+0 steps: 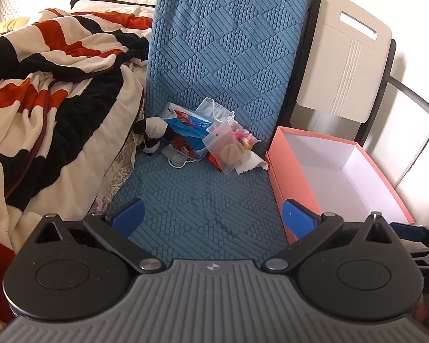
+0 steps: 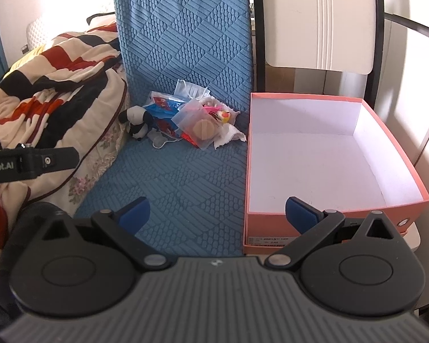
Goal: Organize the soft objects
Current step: 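Move the right tool toward the pile of items on the blue cushion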
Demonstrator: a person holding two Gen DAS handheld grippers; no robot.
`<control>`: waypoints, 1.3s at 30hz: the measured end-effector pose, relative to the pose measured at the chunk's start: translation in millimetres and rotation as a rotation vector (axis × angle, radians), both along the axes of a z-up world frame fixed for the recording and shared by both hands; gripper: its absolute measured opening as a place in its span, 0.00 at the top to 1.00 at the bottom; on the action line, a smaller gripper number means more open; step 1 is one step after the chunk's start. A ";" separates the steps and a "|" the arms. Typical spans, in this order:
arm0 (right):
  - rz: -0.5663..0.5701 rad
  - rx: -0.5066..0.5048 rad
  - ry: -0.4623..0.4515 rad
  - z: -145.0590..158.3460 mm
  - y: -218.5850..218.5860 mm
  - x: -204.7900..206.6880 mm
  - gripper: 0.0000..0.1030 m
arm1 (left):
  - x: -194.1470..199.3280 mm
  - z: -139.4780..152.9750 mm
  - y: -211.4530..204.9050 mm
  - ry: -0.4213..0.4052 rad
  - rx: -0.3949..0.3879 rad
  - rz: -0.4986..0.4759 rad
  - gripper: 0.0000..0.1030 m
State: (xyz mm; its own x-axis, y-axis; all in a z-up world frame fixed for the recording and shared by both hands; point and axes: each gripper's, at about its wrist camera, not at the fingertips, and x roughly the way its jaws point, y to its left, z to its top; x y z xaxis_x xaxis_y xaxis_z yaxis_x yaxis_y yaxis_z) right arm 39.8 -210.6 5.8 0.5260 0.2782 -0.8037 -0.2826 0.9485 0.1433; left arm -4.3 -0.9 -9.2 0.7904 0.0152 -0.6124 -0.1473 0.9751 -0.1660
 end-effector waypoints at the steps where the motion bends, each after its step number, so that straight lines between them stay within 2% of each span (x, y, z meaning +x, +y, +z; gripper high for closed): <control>1: 0.001 -0.001 0.001 -0.3 0.5 0.0 0.00 | 0.2 -0.5 0.2 0.003 0.001 0.002 0.00; 20: 0.012 0.007 0.005 -4.3 5.0 4.3 0.00 | 6.0 -4.4 6.0 0.002 -0.003 0.003 0.00; 39: 0.047 0.025 0.029 -41.8 26.8 33.3 0.00 | 60.8 -48.5 22.6 0.015 0.010 0.005 0.00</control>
State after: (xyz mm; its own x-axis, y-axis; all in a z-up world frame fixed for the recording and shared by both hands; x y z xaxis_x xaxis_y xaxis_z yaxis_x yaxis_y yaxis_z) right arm 73.1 -183.8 -36.0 0.4880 0.3221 -0.8112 -0.3223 0.9302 0.1755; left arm 56.5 21.7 -57.7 0.7808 0.0255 -0.6243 -0.1546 0.9760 -0.1535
